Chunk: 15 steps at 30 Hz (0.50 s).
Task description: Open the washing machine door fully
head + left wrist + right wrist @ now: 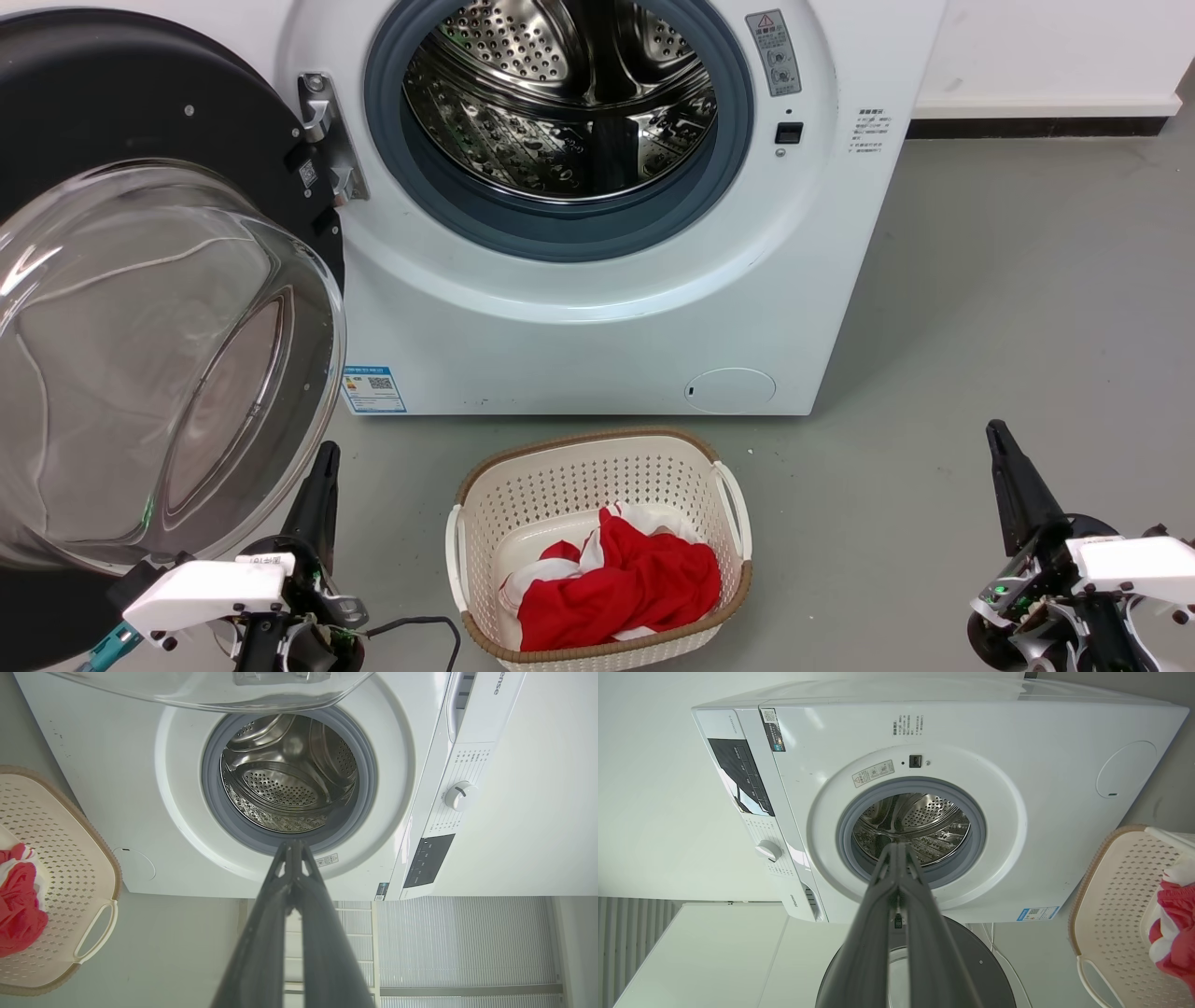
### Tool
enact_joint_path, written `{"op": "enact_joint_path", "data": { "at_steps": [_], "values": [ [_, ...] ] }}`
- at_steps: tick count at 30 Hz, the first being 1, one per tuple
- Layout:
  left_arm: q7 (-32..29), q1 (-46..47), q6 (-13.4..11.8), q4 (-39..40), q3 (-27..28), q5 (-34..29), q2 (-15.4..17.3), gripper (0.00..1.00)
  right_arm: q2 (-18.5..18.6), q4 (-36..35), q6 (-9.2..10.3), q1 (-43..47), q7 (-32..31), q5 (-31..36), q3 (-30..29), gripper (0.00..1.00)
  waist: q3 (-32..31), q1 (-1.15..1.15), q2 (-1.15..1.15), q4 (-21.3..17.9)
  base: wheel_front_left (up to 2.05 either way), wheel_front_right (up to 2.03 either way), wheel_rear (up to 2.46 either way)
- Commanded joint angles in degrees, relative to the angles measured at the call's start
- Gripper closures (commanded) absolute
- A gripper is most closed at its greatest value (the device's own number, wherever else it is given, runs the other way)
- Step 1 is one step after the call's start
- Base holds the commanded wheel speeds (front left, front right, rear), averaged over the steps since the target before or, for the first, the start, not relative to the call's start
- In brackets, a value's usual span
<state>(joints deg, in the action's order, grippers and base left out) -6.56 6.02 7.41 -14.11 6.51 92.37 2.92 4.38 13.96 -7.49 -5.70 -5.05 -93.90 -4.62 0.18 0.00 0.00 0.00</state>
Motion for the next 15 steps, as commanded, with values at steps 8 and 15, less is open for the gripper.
{"op": "enact_joint_path", "data": {
  "at_steps": [8,15],
  "values": [
    [-0.17,0.41,0.29,-0.04,0.21,0.06,-0.09,1.00,-0.34,0.10,0.01,-0.70,-0.24,0.12,-0.25,1.00,0.00,0.00,0.00,0.00,0.00,0.00,0.00],
    [-0.17,0.41,0.29,-0.04,0.20,0.06,-0.09,1.00,-0.42,0.11,0.01,-0.72,-0.40,0.23,-0.39,1.00,0.00,0.00,0.00,0.00,0.00,0.00,0.00]
  ]
}}
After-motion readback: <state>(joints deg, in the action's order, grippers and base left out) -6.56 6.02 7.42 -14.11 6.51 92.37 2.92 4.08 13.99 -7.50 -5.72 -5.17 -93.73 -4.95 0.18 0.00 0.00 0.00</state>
